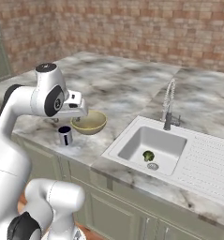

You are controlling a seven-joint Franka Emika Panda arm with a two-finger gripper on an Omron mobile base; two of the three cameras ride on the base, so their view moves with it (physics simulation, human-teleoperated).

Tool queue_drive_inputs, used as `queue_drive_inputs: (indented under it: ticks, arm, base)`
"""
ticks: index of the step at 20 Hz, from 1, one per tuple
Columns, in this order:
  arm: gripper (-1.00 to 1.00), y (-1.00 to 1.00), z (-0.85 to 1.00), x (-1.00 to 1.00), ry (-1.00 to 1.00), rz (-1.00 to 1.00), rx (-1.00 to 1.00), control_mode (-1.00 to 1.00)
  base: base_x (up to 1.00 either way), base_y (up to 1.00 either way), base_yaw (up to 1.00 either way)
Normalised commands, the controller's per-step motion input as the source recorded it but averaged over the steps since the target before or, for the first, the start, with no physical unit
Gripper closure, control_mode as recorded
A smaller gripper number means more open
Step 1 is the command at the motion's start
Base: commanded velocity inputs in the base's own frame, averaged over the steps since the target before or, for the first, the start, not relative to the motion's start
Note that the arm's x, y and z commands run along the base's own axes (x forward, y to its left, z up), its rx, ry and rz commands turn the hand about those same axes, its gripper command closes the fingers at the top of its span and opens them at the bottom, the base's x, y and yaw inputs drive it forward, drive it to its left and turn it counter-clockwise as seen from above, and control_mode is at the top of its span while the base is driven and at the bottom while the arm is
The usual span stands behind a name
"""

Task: Clear the mugs and bowl far away from the sink.

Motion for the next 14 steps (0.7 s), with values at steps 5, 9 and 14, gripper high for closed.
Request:
queue_drive_inputs:
  ticks: [5,9,14]
  arm:
    - [-1.00,0.00,0.00,0.00,0.00,0.00,0.00,1.00]
    - [-1.00,0.00,0.00,0.00,0.00,0.00,0.00,1.00]
    - [-1.00,0.00,0.00,0.00,0.00,0.00,0.00,1.00]
  base:
    - [0.11,0.40,-0.02]
    - [0.10,0.69,-0.03]
    - [0.13,0.34,-0.01]
